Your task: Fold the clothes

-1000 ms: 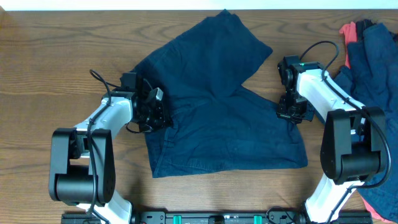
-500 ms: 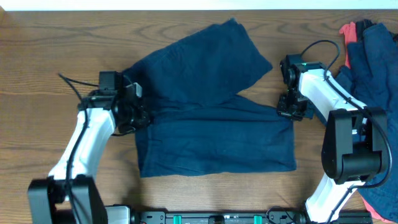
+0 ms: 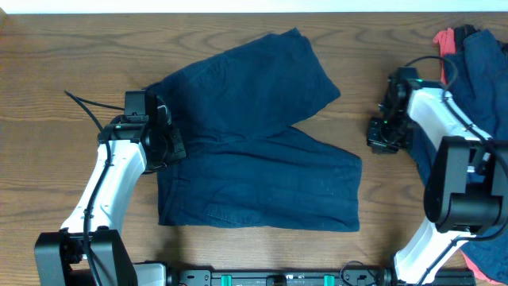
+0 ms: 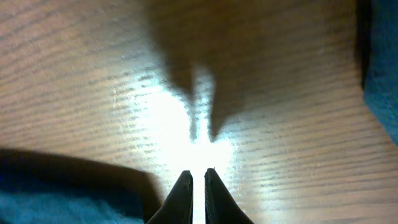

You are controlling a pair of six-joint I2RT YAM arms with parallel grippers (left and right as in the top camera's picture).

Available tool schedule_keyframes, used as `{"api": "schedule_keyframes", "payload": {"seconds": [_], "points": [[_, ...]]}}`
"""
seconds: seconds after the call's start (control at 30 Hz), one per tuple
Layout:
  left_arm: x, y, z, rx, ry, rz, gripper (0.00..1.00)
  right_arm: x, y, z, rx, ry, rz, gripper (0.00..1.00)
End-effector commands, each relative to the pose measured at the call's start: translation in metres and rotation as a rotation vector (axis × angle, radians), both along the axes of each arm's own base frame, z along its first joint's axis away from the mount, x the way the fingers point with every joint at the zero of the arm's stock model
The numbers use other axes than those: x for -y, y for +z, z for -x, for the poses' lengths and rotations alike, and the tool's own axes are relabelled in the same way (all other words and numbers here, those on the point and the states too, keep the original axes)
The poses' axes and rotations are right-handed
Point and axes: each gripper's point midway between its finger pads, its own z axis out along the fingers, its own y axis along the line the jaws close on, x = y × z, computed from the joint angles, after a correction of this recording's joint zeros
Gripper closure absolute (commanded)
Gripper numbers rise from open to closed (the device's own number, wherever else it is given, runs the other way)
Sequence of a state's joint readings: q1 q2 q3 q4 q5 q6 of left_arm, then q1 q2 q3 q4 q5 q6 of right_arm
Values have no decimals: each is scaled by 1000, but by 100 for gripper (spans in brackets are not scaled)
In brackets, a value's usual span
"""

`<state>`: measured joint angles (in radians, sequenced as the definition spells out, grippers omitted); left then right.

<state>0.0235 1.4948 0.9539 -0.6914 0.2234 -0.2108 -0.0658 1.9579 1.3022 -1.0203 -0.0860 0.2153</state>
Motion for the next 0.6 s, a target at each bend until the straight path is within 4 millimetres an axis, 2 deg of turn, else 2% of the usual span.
{"api": "schedule_keyframes", "payload": {"seconds": [0.0,0.17,0.3,0.43,0.57], "points": [[-12,-2,0,-8,45,-52,94,-14,11,0,27,49,-158,92],[-12,-5,1,-17,45,-52,94,-15,10,18,-33,72,-179,91],[-12,-8,2,-31,44,-52,94,-21,-1,30,-63,86,-183,90],[-12,-12,4,-50,44,-52,94,-35,-16,39,-59,103,-217,89],[-17,-16,11,-83,57,-85,94,-53,-25,38,-20,127,-284,88]]}}
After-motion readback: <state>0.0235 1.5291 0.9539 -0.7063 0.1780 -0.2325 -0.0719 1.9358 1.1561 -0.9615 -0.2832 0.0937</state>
